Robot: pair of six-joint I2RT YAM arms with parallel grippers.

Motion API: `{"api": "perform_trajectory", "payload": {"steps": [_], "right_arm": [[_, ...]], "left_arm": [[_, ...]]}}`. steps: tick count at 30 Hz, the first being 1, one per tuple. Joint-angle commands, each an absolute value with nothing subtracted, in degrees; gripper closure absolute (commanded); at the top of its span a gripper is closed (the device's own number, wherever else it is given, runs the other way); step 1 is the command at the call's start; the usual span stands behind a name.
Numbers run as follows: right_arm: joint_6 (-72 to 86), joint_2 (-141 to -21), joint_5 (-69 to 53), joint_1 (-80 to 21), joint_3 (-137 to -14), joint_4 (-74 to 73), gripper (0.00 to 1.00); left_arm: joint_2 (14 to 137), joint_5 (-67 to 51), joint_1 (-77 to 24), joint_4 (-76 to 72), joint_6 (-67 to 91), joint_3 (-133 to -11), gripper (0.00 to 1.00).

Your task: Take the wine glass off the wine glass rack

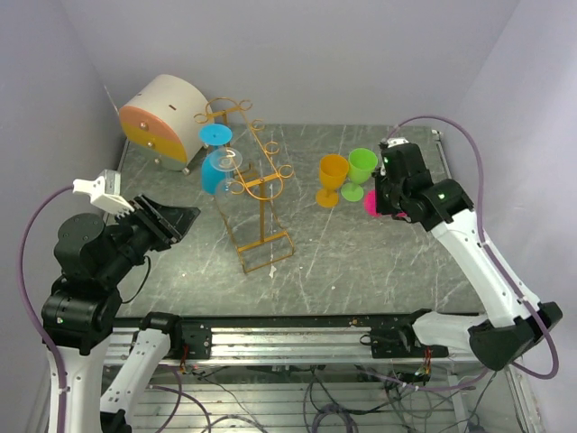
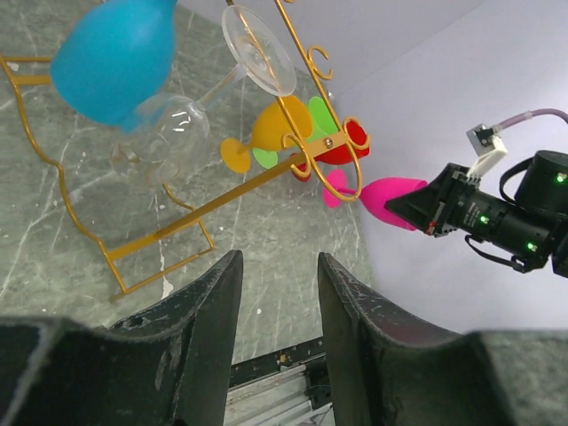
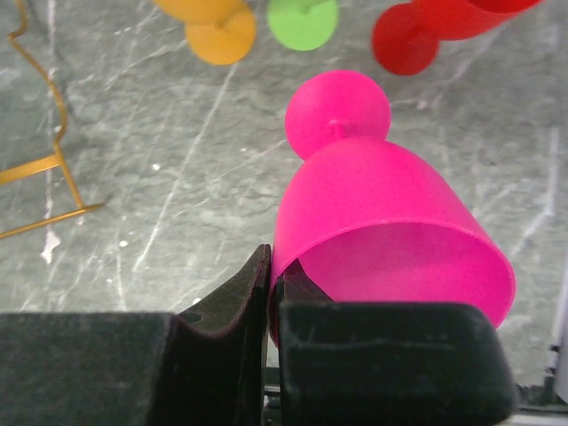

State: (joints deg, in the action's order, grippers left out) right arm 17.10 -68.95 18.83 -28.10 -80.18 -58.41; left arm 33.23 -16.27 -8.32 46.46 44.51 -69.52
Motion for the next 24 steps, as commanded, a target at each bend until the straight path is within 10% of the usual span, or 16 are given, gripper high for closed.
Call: {"api": "perform_trajectory", "payload": {"steps": [1,24], "right_arm": [[14.6,-71.4,6.3,-26.9,-79.5,-51.8,1.00],[16.2,-86.2,3.4,-27.9,-80.1,-48.1,1.00]], "left_arm": [[31.8,-14.7,-8.1,47.4,43.2,-68.9,0.51],[29.5,-14.4,-8.1,48.2,43.1,-64.3,0.51]]}}
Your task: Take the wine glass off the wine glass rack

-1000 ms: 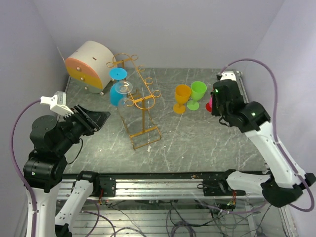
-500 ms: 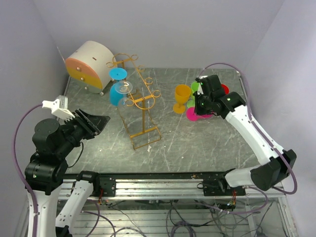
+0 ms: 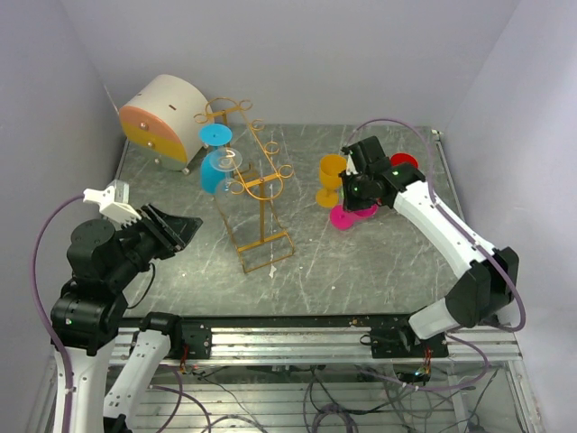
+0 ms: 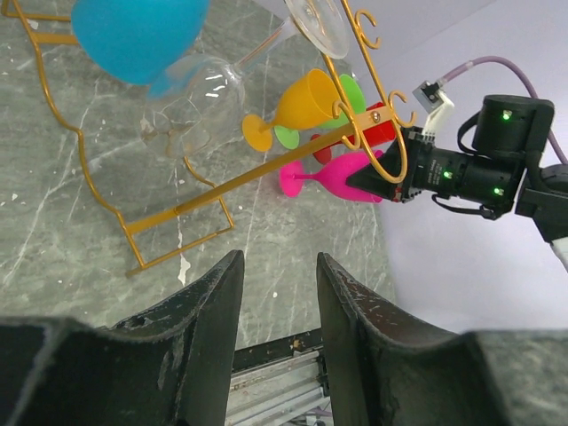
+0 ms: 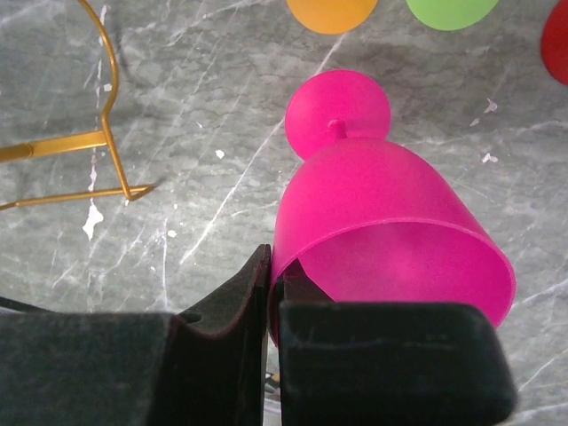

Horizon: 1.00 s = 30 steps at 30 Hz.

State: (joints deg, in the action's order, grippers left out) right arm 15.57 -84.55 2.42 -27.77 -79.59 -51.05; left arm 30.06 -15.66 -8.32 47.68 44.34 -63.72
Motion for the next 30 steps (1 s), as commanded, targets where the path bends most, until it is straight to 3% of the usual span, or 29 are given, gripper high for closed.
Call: {"api": "perform_trajectory", "payload": {"steps": [1,7,21,30], "right_arm": [[16.2,-86.6,3.4,-27.9,-80.0,-47.6,1.00],[16.4,-88.7,5.1,-27.9,-81.1,-46.7,1.00],[15.8,-92.8,6.3,-30.3,-83.3,-47.0,0.86],[17.1,-88.7,11.0,-32.0,-84.9,-47.3,0.74]], "left_arm": [[29.5,-14.2,-8.1,48.4,43.0,-64.5,0.51],[29.5,-13.5,-8.1,49.4,42.7,-64.4,0.46],[30.4,-13.8,-8.1,49.2,43.1,-63.3,0.45],[30.5,-14.2,-8.1,48.6,43.0,-62.7,0.44]]}}
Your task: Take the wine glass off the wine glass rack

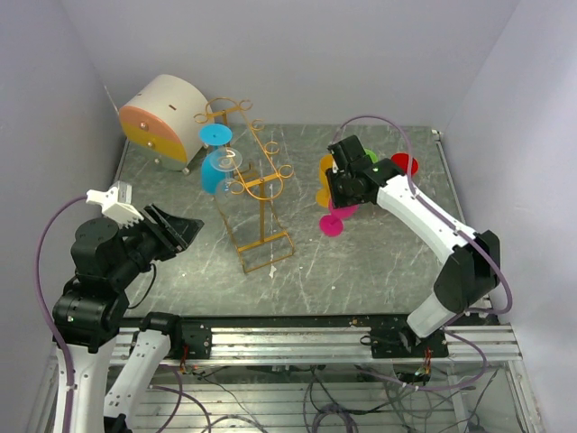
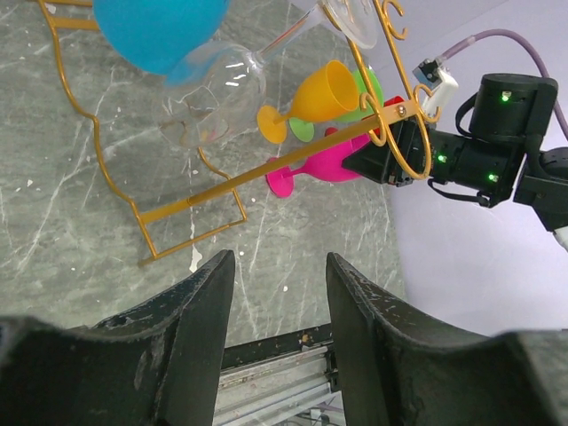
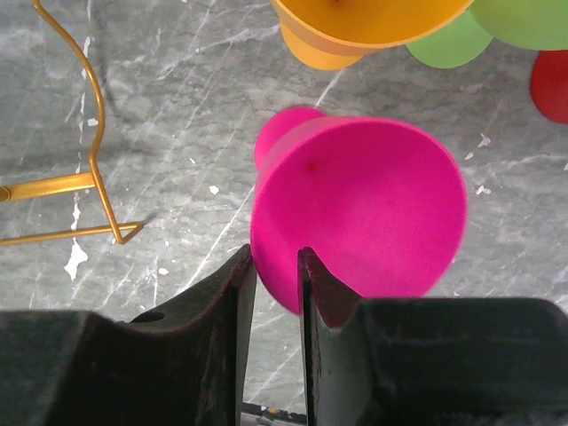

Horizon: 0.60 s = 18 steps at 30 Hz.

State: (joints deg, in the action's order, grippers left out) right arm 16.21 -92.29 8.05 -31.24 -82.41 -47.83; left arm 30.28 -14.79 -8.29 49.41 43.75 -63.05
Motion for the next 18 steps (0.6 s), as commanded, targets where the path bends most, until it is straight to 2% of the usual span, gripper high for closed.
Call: {"api": "perform_trajectory", "payload": {"steps": [1,8,13,18], "right_arm": [[17.2,-87.8,11.3,-32.3,-85.4,-47.7,0.74],[18.5,-79.9,11.4,-34.5,-88.4,-49.2,0.73],[20.4,-71.1,7.5,-34.9,-82.7,-45.7,0.73],[23.3,-65.5,10.3,-36.1,-77.4,-45.1,0.73]], "left_arm": [[30.5,-14.4,-8.1,48.4,42.8,-62.7,0.43],[31.4,-14.0,-8.1,47.7,42.8,-62.8,0.41],[33.5,-12.5,-8.1,45.5,45.7,-64.6,0.39],[37.0,-13.4,-8.1,38.9,52.6,-64.4,0.36]]}}
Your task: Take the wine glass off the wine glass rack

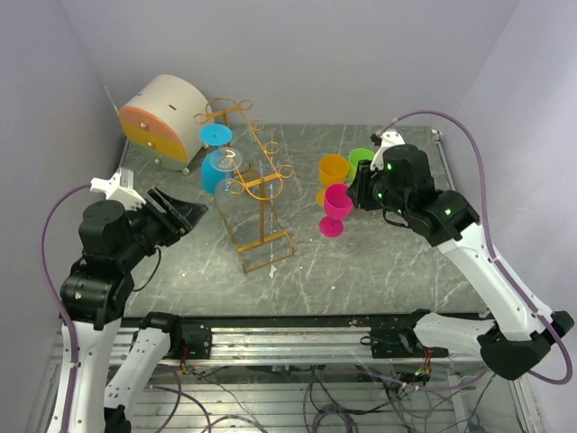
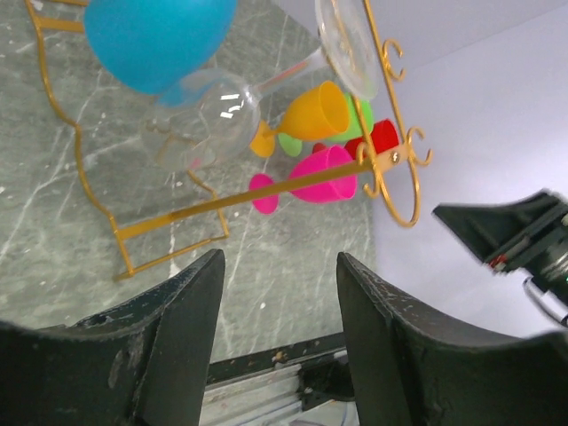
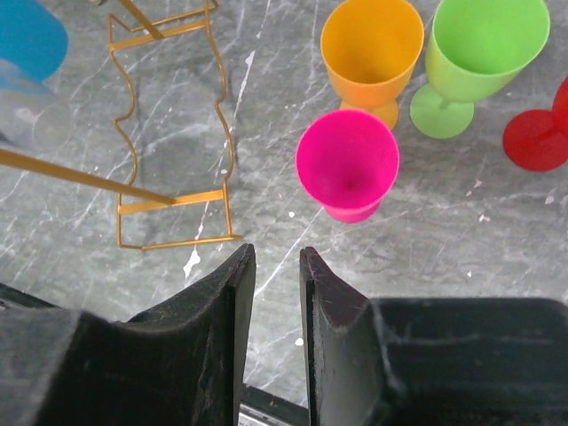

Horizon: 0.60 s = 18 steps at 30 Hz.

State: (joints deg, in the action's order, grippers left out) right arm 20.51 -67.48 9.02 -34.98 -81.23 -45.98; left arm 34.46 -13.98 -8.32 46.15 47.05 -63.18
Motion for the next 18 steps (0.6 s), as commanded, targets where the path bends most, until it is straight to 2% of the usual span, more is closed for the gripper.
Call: {"api": "perform_trajectory", "payload": {"steps": [1,18], "right_arm": [[23.4,-64.8,10.6,-36.5,-76.6,-45.0,0.73],[23.3,-58.5,11.1,-36.9,-74.0,-44.7,0.73]], "left_arm": [[38.2,-13.9,-8.1,37.7,53.7,-64.4,0.36],[52.7,-14.2,-8.1,25.3,58.2,-69.2,0.39]]}}
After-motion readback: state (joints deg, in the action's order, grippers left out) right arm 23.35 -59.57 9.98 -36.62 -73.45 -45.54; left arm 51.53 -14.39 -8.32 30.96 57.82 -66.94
